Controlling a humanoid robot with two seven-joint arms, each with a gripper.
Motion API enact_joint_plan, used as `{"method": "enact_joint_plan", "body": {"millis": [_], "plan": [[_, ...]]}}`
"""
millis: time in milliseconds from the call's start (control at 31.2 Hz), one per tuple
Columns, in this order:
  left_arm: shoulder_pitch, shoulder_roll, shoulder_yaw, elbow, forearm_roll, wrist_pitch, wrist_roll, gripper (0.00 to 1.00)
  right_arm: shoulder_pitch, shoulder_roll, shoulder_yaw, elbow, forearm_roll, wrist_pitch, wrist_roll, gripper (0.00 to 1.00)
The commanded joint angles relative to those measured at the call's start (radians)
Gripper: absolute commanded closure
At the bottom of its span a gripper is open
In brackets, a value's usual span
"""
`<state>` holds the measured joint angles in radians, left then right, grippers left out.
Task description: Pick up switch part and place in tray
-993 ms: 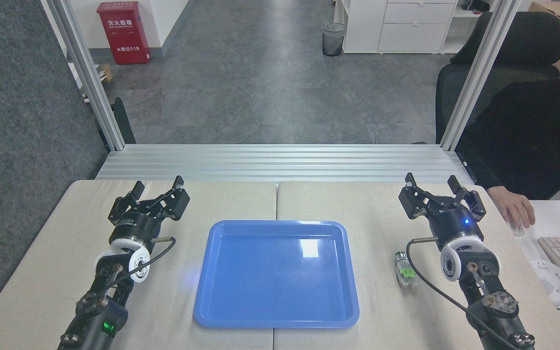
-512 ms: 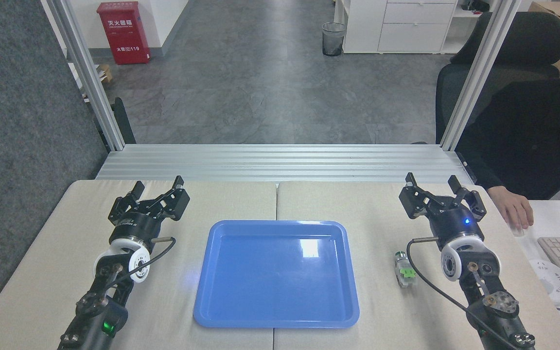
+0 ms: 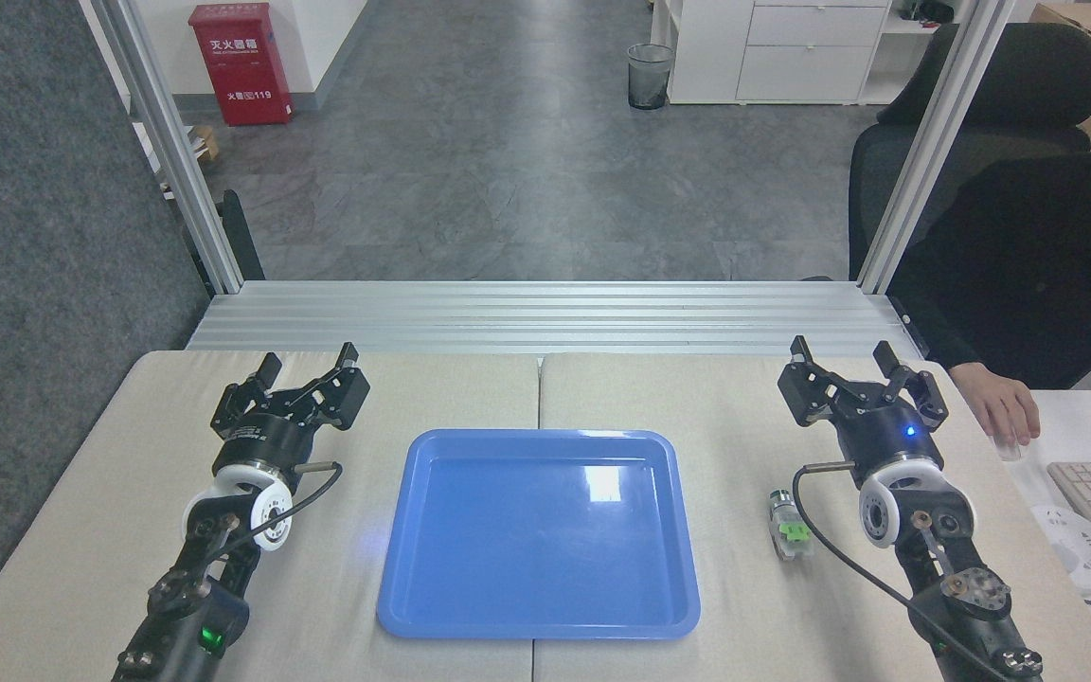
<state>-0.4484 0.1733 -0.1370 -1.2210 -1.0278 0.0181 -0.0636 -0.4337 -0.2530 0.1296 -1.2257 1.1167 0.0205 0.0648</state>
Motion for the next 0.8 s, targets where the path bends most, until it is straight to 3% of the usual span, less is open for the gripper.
{"method": "enact_joint_plan", "body": {"millis": [0, 769], "plan": [[0.000, 0.000, 0.000, 0.000, 0.000, 0.000, 0.001, 0.00, 0.000, 0.000, 0.001, 0.000, 0.000, -0.001, 0.001, 0.00], [0.000, 0.000, 0.000, 0.000, 0.000, 0.000, 0.001, 0.00, 0.003, 0.001, 0.001, 0.000, 0.000, -0.001, 0.000, 0.00]]}}
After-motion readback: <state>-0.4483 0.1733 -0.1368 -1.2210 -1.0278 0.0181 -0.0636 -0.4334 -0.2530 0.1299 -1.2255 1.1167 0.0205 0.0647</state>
